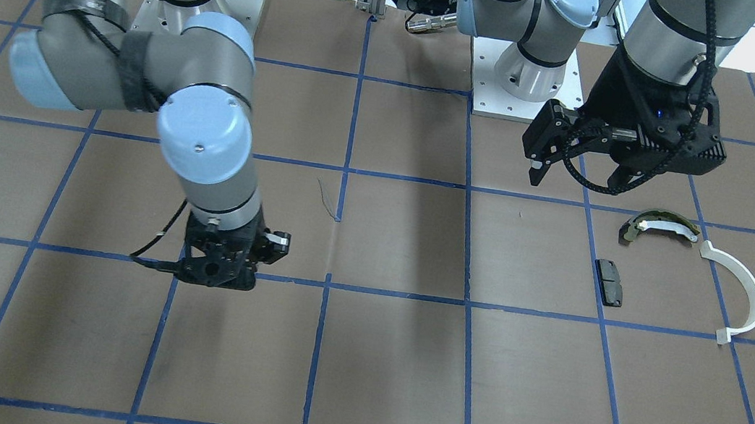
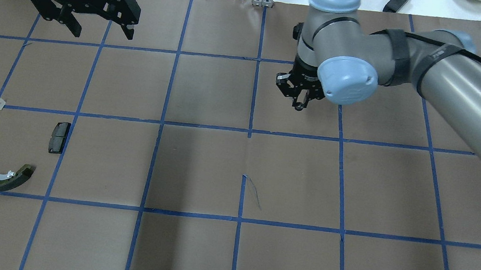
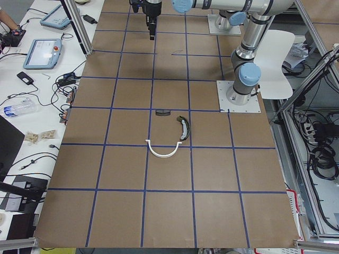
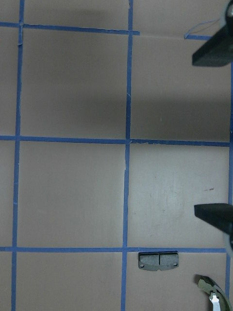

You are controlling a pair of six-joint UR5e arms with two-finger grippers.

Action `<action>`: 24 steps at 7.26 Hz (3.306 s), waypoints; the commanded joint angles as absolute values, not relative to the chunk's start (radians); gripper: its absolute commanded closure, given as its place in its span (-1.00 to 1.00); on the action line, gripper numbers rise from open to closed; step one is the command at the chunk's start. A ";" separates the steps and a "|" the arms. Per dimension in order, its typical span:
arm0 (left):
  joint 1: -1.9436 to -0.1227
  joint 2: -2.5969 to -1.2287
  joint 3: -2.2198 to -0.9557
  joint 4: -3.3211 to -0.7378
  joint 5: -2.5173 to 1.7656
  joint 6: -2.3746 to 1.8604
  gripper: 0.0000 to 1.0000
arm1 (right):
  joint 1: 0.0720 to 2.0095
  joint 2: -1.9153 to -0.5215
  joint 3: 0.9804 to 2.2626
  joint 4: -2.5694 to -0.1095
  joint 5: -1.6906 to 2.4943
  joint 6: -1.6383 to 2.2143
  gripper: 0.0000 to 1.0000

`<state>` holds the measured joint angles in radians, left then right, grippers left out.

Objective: Place bearing gear from tray to pile

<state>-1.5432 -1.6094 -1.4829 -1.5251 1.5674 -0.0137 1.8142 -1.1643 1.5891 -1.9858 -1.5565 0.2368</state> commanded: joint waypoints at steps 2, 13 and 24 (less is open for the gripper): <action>-1.543 -1.611 -1.482 -1.525 1.568 -0.014 -1.00 | 1.942 -1.140 1.647 -2.082 -1.500 0.317 1.00; -1.589 -1.712 -1.466 -1.491 1.534 -0.055 -1.00 | 1.942 -1.139 1.747 -2.240 -1.555 0.295 -1.00; -1.948 -2.011 -1.941 -0.742 1.535 -0.390 -1.00 | 0.773 -1.344 1.746 -1.836 -1.595 -0.685 -1.00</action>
<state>-1.9416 -1.9807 -1.9317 -0.7811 1.5344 -0.3898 0.9010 -1.3606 1.7467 -1.8187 -1.5930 -0.5564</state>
